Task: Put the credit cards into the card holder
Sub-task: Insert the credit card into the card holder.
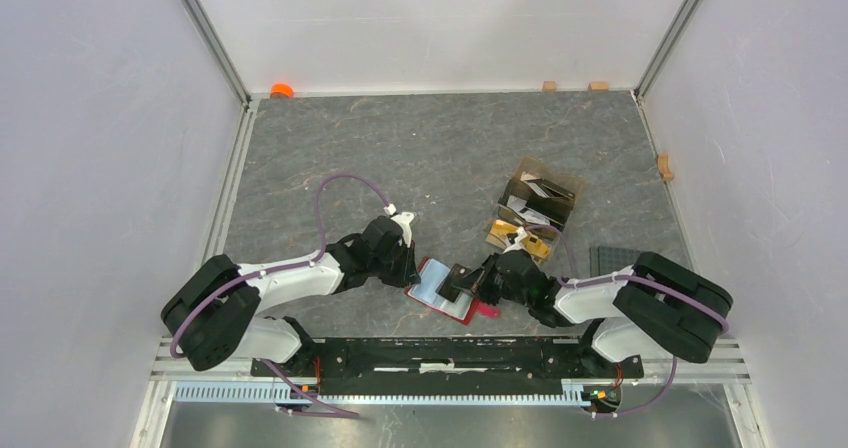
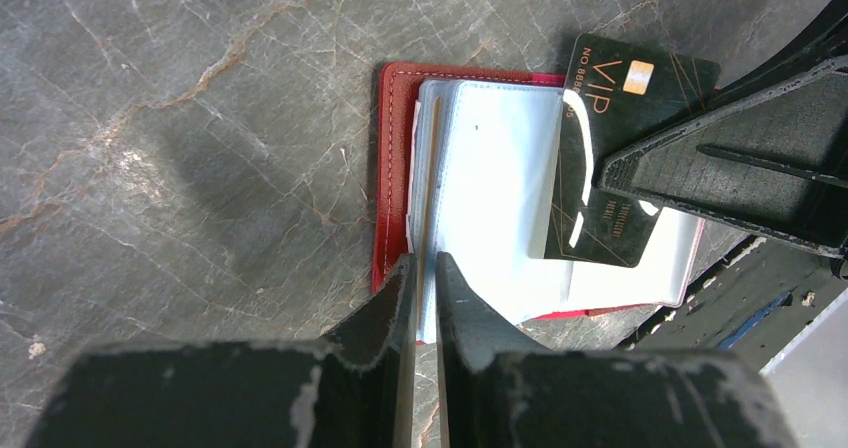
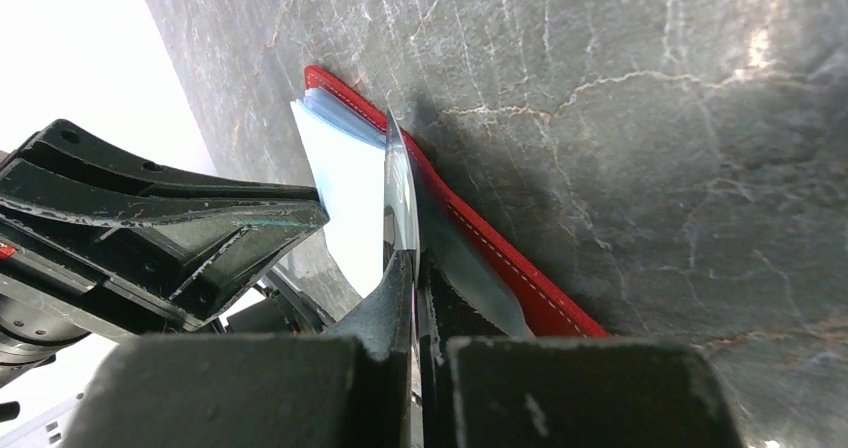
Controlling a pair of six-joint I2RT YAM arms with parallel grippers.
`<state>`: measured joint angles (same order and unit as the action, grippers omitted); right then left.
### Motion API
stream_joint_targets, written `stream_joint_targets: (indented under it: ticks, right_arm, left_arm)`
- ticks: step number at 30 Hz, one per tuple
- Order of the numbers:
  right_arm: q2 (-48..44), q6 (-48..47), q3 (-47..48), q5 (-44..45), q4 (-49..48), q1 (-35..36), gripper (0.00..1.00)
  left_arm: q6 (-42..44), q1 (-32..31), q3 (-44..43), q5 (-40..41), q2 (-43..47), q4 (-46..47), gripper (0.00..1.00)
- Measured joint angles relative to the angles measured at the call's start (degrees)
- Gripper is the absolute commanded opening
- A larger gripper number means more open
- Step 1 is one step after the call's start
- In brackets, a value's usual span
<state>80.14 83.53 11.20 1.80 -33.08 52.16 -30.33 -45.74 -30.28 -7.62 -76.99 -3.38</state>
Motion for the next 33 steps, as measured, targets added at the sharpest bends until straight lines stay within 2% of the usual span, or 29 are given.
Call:
stream_joint_targets:
  ticks: [19,33]
  right_arm:
    - [-0.66,2.49,-1.97,-2.34,-1.73,2.54,0.00]
    - [4.85,3.74,-1.90,-5.20,-8.24,2.54,0.00]
  left_arm:
    - [0.00,0.00,-0.31,0.04,-0.11,-0.39,0.14]
    - [0.02,0.00,-0.31,0.04,-0.11,-0.39,0.13]
